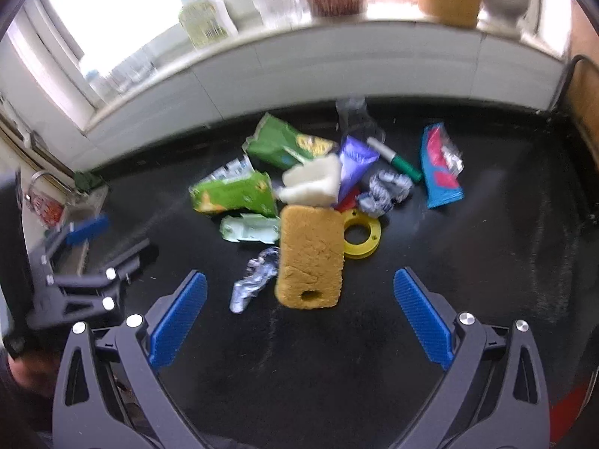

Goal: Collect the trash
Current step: 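Grasp the green juice carton with the left tool while the right tool grasps the yellow sponge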

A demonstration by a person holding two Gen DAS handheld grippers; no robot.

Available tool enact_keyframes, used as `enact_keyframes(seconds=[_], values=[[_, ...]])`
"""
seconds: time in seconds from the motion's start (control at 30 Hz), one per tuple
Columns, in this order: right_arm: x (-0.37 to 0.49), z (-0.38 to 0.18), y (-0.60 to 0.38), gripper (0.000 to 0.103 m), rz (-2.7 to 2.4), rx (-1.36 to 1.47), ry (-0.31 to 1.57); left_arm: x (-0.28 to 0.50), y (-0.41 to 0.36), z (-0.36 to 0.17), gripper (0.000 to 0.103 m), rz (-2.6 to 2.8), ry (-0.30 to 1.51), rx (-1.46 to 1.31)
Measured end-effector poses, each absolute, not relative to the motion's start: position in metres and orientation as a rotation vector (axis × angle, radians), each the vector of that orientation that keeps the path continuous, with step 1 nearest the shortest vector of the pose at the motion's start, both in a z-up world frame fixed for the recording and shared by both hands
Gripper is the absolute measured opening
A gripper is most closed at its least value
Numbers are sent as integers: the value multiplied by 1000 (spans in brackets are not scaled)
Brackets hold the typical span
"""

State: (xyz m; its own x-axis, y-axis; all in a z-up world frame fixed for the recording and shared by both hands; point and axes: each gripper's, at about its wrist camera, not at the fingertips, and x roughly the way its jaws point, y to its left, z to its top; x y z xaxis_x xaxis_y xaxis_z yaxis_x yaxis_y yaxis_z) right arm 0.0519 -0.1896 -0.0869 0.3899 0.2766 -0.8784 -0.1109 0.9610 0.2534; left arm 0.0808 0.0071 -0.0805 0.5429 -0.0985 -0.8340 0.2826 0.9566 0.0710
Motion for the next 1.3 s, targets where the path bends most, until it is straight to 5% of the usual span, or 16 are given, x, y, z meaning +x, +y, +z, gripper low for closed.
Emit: enact_keyframes(seconds=[0.4,0.57,0.67,0.8,1.3], values=[[90,-170,-176,95,270,146,1306,170,-16,-158,96,-572,951,571],[100,-188,-173,83,276,148,1367,190,-18,-172,74,-609,996,574],[101,-193,-172,60,290,155,1387,191,-19,-173,59,-600,1016,539],[96,-179,-176,55,317,125,1359,180,-17,-157,45,-539,1021,468],[41,-88,-200,54,419,-21,1169,58,1,-73,44,-158,1065,85]])
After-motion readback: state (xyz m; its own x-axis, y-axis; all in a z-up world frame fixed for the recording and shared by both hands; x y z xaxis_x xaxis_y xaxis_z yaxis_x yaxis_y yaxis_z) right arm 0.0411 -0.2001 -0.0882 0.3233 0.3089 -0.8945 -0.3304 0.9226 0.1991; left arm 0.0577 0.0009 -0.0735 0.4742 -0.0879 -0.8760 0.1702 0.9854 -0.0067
